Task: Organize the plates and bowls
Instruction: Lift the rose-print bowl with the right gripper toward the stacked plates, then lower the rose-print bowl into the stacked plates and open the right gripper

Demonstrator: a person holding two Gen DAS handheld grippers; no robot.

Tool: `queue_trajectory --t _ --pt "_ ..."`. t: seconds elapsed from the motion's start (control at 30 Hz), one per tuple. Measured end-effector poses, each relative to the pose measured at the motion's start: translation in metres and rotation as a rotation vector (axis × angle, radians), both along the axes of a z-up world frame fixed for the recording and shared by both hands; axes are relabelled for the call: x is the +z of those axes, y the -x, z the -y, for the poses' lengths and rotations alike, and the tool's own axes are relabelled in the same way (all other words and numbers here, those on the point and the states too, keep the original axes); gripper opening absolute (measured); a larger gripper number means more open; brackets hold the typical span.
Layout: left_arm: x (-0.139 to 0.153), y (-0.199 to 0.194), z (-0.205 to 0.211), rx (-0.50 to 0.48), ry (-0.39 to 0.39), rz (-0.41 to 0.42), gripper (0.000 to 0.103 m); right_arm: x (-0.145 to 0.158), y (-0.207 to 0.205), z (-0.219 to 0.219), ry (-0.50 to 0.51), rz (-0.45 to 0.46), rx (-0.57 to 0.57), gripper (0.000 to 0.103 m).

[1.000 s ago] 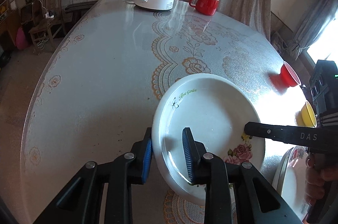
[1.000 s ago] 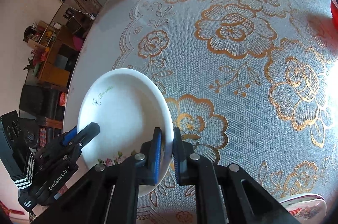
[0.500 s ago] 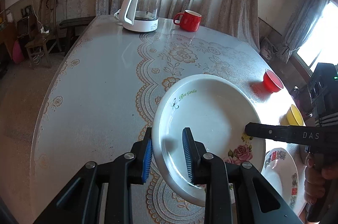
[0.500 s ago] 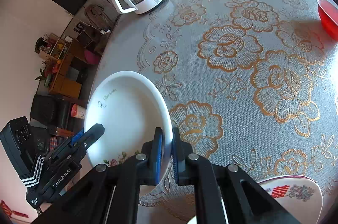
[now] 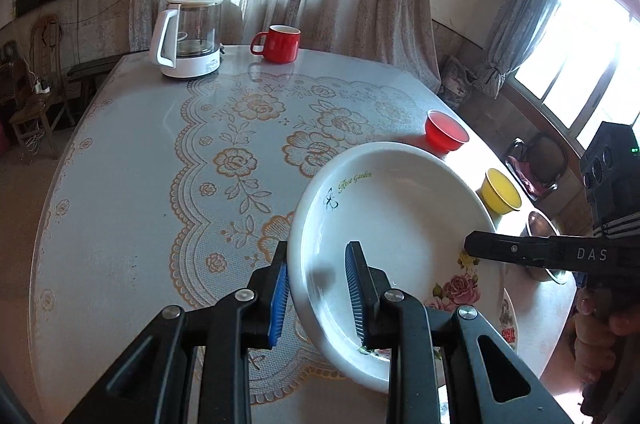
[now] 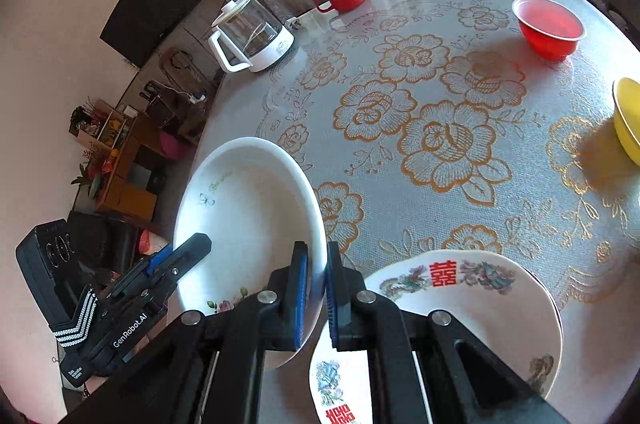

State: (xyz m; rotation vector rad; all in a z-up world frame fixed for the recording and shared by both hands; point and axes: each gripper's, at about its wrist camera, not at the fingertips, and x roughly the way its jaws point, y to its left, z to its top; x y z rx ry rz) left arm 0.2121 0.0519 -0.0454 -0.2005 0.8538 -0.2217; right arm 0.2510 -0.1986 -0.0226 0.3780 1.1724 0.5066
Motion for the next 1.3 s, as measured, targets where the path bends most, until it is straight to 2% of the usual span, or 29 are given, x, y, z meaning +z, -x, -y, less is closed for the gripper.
queue_trajectory --t 0.23,0.53,0.77,0.83,1.03,1.2,1.3 --pt "-0.018 0.005 0.048 -0.131 -0.029 -0.059 0.027 -0.012 0.034 0.050 0.011 -0.046 -0.107 0.008" --pt "-0.050 0.015 0.094 -0.268 -0.117 -0.142 0.027 -0.052 0.066 0.094 0.025 -0.147 -0.202 0.008" --pt "-0.060 0.015 0.116 -0.320 -0.176 -0.156 0.028 -0.074 0.076 0.111 0.028 -0.201 -0.248 0.008" --pt "-0.061 0.015 0.120 -0.323 -0.184 -0.148 0.032 -0.077 0.078 0.114 0.034 -0.205 -0.255 0.009" --pt "-0.061 0.017 0.130 -0.335 -0.231 -0.124 0.041 -0.073 0.078 0.108 0.081 -0.177 -0.237 0.010" --pt "-0.062 0.018 0.129 -0.344 -0.230 -0.135 0.041 -0.068 0.079 0.102 0.140 -0.172 -0.221 0.012" --pt "-0.062 0.020 0.131 -0.347 -0.242 -0.135 0.042 -0.065 0.079 0.099 0.158 -0.173 -0.214 0.017"
